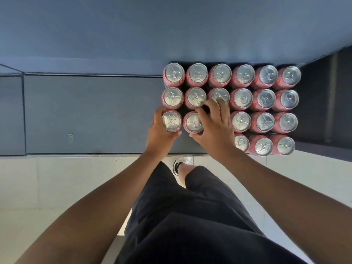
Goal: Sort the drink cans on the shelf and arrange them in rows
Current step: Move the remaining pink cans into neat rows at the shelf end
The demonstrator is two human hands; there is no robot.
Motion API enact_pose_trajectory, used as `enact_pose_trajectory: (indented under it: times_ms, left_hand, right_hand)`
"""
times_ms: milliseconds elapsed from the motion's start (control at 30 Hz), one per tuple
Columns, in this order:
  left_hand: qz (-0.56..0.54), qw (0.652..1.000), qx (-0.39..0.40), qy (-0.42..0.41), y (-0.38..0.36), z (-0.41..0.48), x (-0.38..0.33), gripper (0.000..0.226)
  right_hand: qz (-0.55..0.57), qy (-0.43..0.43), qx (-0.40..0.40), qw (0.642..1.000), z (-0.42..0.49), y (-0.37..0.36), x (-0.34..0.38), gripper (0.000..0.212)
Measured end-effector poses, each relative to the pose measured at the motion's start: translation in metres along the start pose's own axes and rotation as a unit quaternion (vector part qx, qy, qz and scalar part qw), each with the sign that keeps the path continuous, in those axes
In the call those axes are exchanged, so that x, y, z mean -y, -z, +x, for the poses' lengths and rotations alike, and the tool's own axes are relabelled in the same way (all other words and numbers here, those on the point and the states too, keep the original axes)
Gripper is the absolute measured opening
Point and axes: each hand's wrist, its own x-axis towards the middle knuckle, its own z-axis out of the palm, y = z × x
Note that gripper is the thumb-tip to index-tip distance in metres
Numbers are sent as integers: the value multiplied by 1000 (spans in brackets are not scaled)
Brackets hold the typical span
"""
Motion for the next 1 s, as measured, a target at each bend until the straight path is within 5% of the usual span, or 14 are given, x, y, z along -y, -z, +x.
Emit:
enact_pose_trajectory:
  times_ms: [333,567,800,1000]
  left_hand:
    - [11,999,28,-17,5,0,4,72]
    - [120,988,70,-72,35,-19,-13,70]
    - [355,919,10,-169,70,-52,-31,61]
    - [439,870,-60,-215,96,-85,-43,60]
  right_hand:
    - [-17,-40,31,999,2,-4,8,81]
    - [4,-29,44,999,-6,19,15,76]
    - [30,17,28,999,-16,55,28,63]
    - [12,107,-13,994,-18,92,53,52]
